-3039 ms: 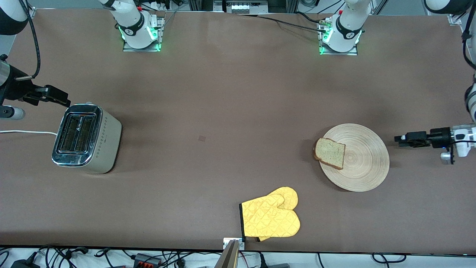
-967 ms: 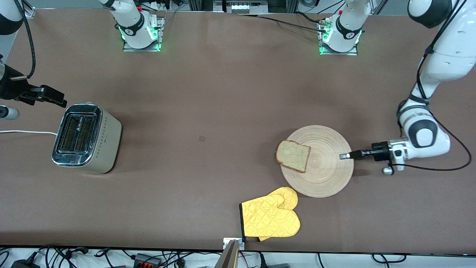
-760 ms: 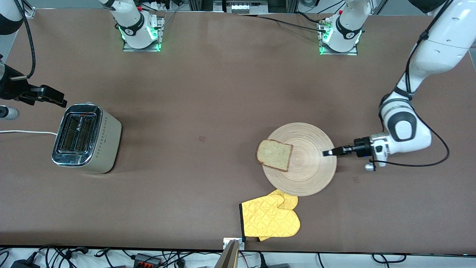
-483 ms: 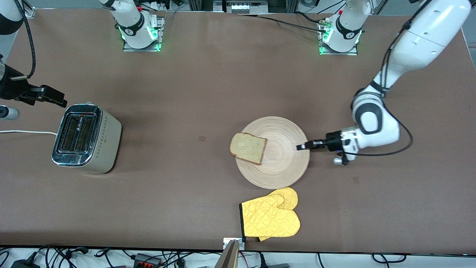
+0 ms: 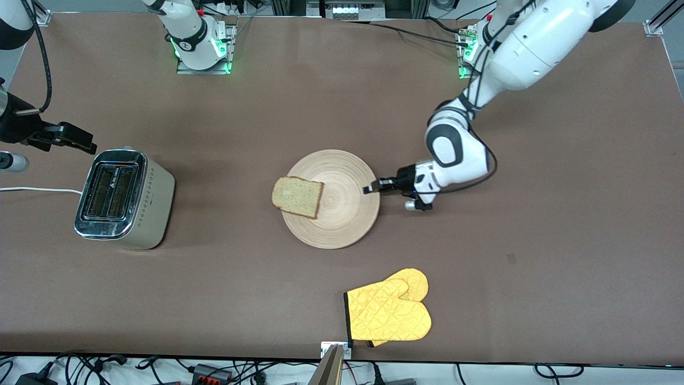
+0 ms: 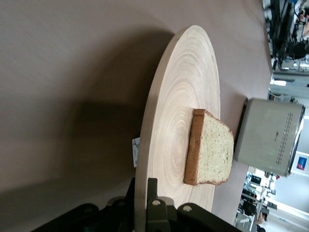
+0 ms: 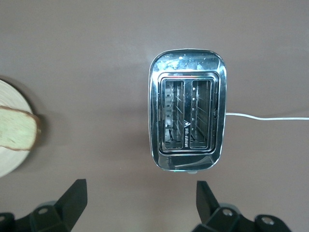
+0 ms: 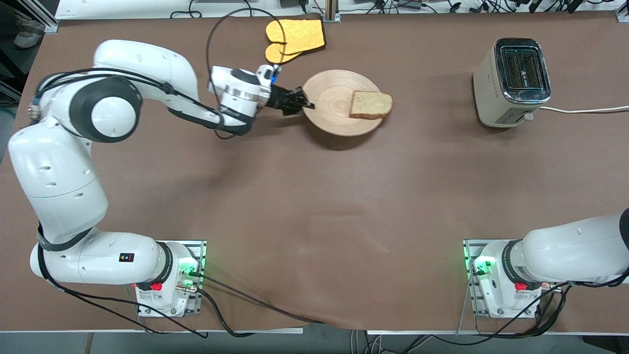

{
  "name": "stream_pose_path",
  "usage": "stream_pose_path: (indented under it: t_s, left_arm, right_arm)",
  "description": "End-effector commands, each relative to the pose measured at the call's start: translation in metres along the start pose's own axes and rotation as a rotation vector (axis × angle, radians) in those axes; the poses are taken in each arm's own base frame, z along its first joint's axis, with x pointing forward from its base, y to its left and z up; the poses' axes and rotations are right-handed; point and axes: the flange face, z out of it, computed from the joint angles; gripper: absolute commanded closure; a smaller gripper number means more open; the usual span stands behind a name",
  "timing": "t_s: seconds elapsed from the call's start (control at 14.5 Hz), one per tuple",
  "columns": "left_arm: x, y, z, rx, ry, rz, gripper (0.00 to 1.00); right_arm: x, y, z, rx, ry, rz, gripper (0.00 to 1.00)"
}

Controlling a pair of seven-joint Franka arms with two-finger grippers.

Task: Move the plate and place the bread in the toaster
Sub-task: 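Push the wooden plate with the left gripper toward the toaster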

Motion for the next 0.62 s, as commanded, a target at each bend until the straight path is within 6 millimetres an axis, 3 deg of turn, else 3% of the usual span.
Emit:
stream_pose_path:
  t_s: [0.0, 0.07, 0.14, 0.28, 0.55]
  left_arm:
    - [-0.001, -0.001, 0.017, -0.055, 0.023, 0.014, 0.99]
    - [-0.007, 0.002, 0.023, -0.063, 0.022, 0.025, 0.99]
    - [-0.011, 0.002, 0.026, -0.061, 0.017, 0.055, 0.90]
    - [-0.012, -0.004, 0.030, -0.058, 0.016, 0.094, 0.00]
    - [0.014, -0.013, 0.004, -0.050, 0.070, 0.199, 0.00]
  right_arm:
    - [-0.002, -0.002, -0.004, 0.001, -0.008, 0.003, 0.00]
    - [-0.002, -0.006, -0.002, -0.004, -0.013, -0.005, 0.00]
    - [-0.003, -0.006, -0.002, -0.003, -0.017, -0.006, 0.00]
    - [0.002, -0.006, 0.016, -0.004, -0.055, -0.007, 0.00]
    - [0.000, -0.009, 0.021, 0.004, -0.091, -0.010, 0.00]
